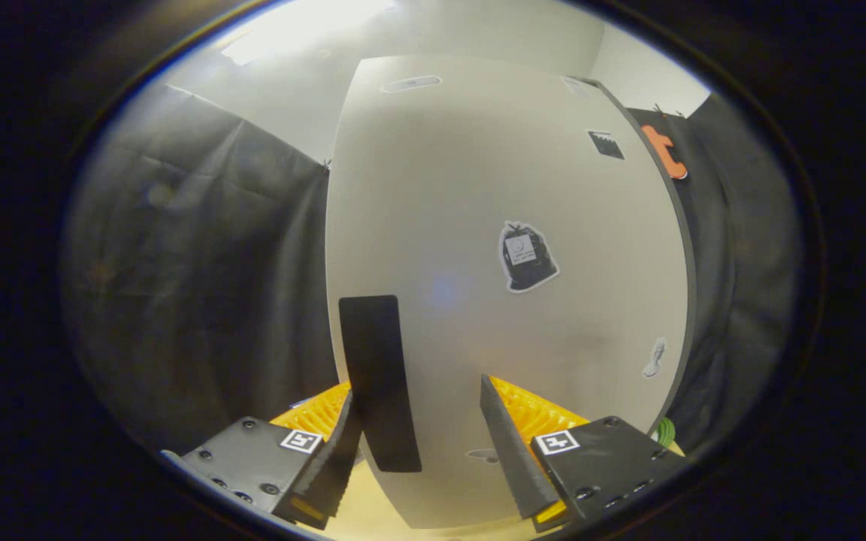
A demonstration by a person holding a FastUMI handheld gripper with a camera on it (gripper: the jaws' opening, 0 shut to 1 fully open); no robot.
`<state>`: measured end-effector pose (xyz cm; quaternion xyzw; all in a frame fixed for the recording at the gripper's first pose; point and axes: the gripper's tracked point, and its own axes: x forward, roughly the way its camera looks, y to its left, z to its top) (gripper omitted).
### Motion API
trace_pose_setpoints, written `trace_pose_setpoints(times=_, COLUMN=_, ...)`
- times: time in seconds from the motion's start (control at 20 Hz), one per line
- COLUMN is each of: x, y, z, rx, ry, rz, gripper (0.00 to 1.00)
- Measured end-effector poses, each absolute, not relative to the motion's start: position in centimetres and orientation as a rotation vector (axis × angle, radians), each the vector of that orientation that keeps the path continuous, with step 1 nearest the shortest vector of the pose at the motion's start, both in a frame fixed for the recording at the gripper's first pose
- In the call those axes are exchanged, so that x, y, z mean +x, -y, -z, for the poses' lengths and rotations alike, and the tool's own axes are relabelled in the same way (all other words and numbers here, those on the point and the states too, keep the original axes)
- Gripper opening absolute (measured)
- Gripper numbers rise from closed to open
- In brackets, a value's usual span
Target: Open the shoe cabinet door, grab the shoes and put them into the shoe cabinet, then close the shoe cabinet door.
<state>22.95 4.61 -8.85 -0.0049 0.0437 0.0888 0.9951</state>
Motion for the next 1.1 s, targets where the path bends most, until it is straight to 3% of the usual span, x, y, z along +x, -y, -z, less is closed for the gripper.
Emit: trace_pose_setpoints(times=1.1, x=27.4, y=-4.9, z=9.3, rx=-0.035, ry=-0.078, rz=-0.056, gripper=0.89)
